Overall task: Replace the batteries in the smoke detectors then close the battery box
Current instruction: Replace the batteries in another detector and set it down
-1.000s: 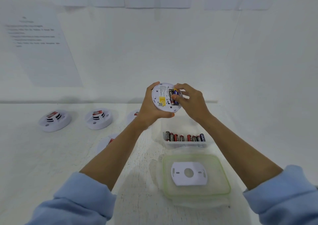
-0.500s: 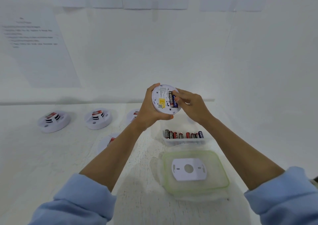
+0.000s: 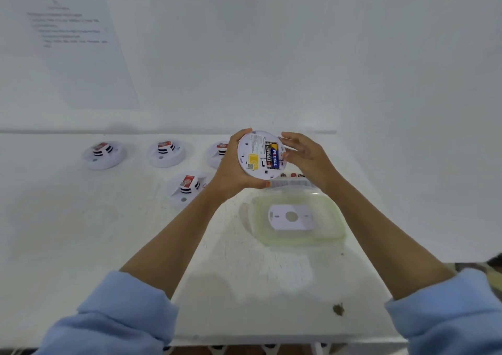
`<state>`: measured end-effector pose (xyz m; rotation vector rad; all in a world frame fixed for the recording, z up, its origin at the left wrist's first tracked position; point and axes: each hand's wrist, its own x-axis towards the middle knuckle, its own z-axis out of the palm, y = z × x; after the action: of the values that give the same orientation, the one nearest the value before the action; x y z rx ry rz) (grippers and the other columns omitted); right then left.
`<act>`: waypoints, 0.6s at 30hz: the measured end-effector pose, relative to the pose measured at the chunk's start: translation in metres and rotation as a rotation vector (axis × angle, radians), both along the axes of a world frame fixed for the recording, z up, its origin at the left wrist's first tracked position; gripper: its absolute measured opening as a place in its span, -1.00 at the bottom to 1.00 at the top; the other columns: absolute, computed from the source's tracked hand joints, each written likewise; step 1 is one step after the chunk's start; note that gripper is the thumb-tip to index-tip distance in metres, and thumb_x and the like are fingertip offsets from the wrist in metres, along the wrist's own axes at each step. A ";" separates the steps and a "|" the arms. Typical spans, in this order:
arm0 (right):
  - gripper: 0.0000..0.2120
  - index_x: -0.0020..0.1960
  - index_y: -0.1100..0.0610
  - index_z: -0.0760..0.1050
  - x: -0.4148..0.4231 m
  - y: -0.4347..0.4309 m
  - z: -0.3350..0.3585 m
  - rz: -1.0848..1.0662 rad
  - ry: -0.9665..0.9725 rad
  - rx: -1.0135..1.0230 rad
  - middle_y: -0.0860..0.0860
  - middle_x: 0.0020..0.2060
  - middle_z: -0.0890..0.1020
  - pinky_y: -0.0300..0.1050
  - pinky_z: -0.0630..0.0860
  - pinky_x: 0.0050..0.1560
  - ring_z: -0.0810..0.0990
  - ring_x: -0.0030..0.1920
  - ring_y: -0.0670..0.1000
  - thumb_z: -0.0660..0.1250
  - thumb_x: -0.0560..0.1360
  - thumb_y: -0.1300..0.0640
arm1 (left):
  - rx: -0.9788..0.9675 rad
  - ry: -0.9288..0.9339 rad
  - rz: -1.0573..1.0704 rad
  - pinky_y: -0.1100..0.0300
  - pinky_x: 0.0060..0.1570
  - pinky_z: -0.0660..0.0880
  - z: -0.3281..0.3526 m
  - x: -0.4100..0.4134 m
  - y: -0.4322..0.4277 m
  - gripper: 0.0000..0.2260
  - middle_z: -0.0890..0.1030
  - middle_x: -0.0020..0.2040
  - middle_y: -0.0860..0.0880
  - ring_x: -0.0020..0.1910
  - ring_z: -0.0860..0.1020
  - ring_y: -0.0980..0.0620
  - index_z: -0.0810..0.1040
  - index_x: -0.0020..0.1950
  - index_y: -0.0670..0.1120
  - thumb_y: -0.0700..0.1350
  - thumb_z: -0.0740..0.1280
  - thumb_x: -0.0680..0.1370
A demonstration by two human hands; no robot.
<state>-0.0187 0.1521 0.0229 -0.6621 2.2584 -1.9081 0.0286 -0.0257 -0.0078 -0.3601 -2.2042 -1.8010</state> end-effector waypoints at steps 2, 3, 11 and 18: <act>-0.66 0.17 0.14 0.44 0.011 0.012 -0.001 -0.032 0.042 0.072 0.08 0.09 0.55 -0.15 0.51 0.04 0.55 0.04 0.01 0.33 0.44 0.37 | -0.010 -0.026 0.019 0.31 0.04 0.51 -0.001 0.013 0.002 -0.04 0.38 0.22 0.12 0.20 0.42 0.26 0.18 0.38 -0.10 -0.26 0.57 0.06; -0.67 0.12 0.15 0.47 0.016 0.018 -0.002 -0.028 0.077 0.153 0.09 0.04 0.56 -0.18 0.49 -0.01 0.54 -0.02 0.01 0.37 0.41 0.38 | -0.015 -0.035 0.026 0.32 0.04 0.51 -0.003 0.018 0.002 -0.05 0.37 0.21 0.14 0.19 0.42 0.29 0.18 0.38 -0.12 -0.29 0.55 0.07; -0.37 0.32 0.12 0.36 0.041 0.038 -0.024 0.280 0.129 0.975 -0.02 0.20 0.43 -0.17 0.35 0.18 0.41 0.17 -0.01 0.51 0.32 0.09 | -0.022 -0.093 0.033 0.35 0.00 0.52 -0.016 0.051 0.005 -0.05 0.38 0.20 0.15 0.13 0.43 0.39 0.14 0.40 -0.15 -0.39 0.53 0.11; -0.37 0.27 0.13 0.37 0.038 0.032 -0.023 0.328 0.132 1.053 0.02 0.17 0.44 -0.20 0.37 0.10 0.43 0.12 0.00 0.53 0.28 0.07 | -0.021 -0.109 0.040 0.33 -0.04 0.53 -0.016 0.062 0.005 -0.07 0.39 0.20 0.11 0.13 0.45 0.34 0.16 0.39 -0.13 -0.35 0.52 0.11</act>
<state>0.0189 0.1845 0.0000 -0.8701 2.5506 -0.3900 0.0904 -0.0204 -0.0242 -0.2251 -2.2873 -1.8178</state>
